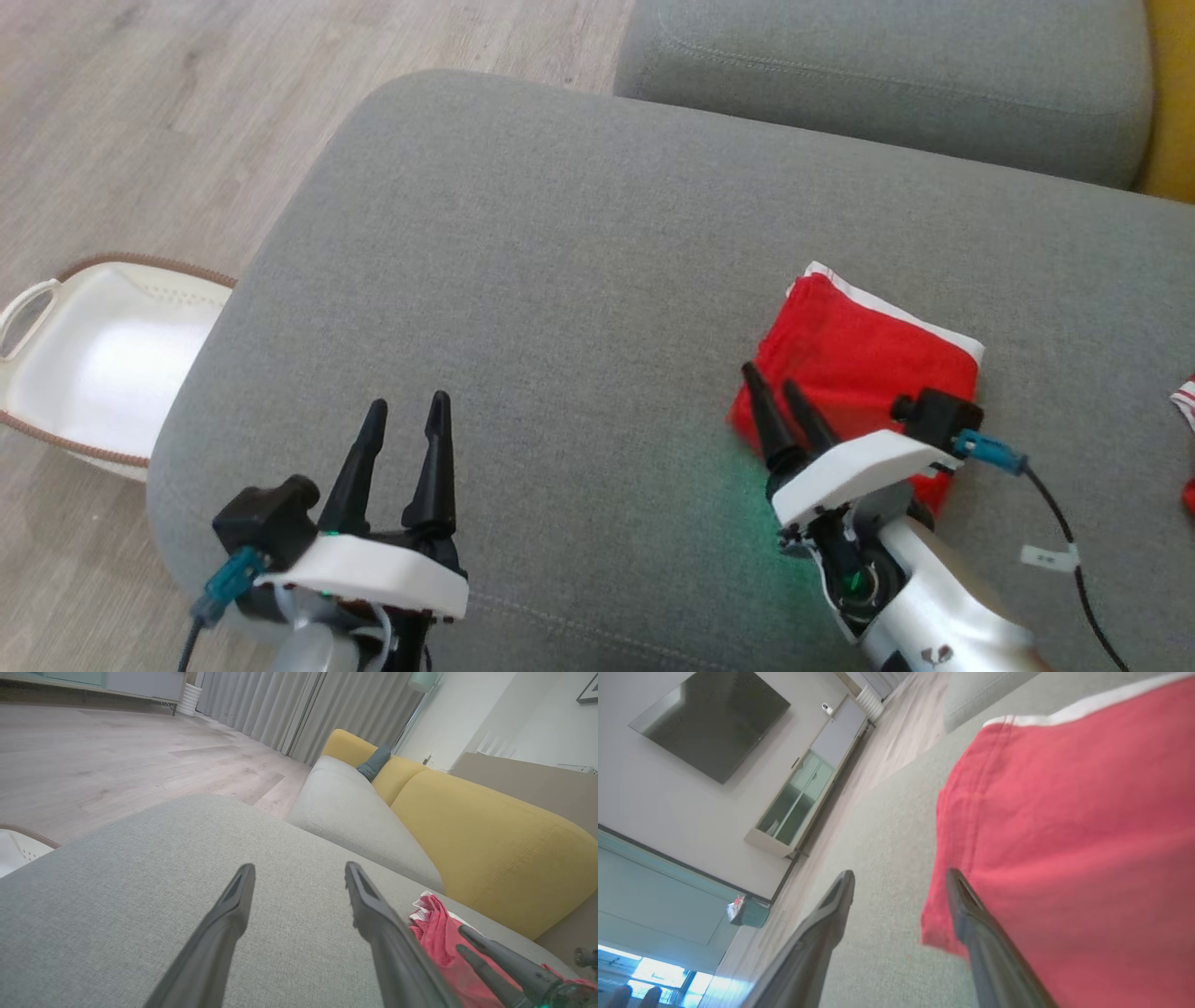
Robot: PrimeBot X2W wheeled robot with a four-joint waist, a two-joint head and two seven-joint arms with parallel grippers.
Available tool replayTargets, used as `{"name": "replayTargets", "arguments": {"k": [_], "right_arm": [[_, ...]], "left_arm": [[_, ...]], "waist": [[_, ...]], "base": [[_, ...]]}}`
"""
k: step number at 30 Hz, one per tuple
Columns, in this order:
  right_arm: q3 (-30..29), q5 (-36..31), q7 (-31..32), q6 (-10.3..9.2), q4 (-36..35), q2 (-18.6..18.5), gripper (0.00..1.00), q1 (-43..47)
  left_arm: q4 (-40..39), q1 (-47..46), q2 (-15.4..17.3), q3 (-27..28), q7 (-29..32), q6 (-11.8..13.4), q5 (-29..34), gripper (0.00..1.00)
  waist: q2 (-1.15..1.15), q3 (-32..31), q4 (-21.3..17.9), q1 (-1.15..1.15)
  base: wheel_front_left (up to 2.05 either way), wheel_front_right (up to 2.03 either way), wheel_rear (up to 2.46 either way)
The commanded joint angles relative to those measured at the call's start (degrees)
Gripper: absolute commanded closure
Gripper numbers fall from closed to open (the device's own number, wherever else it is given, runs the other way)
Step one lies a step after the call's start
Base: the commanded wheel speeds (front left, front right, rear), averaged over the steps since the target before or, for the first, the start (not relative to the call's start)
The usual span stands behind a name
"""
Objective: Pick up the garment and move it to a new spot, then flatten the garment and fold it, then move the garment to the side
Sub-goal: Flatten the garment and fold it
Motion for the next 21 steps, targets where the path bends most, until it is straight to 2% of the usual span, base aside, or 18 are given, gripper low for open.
{"name": "replayTargets", "arguments": {"k": [1, 12, 21], "right_arm": [[1.57, -0.53, 0.46, -0.05, -0.83, 0.21, 0.0, -2.88], [5.1, -2.57, 3.48, -0.05, 7.94, 0.21, 0.0, -5.6], [5.26, -7.82, -3.76, -0.05, 7.04, -1.06, 0.0, -8.56]], "left_arm": [[-2.26, -2.31, 0.07, 1.37, -0.69, -0.15, 0.27, 0.0], [-2.41, -2.63, 0.07, 1.05, -0.69, -0.02, 0.53, 0.0], [-2.74, -3.2, 0.07, 1.63, -0.69, -0.21, 1.38, 0.0]], "waist": [[0.0, 0.34, 0.11, 0.0], [0.0, 1.73, -0.52, 0.0], [0.0, 0.81, -5.44, 0.0]], "base": [[0.0, 0.0, 0.0], [0.0, 0.0, 0.0], [0.0, 0.0, 0.0]]}}
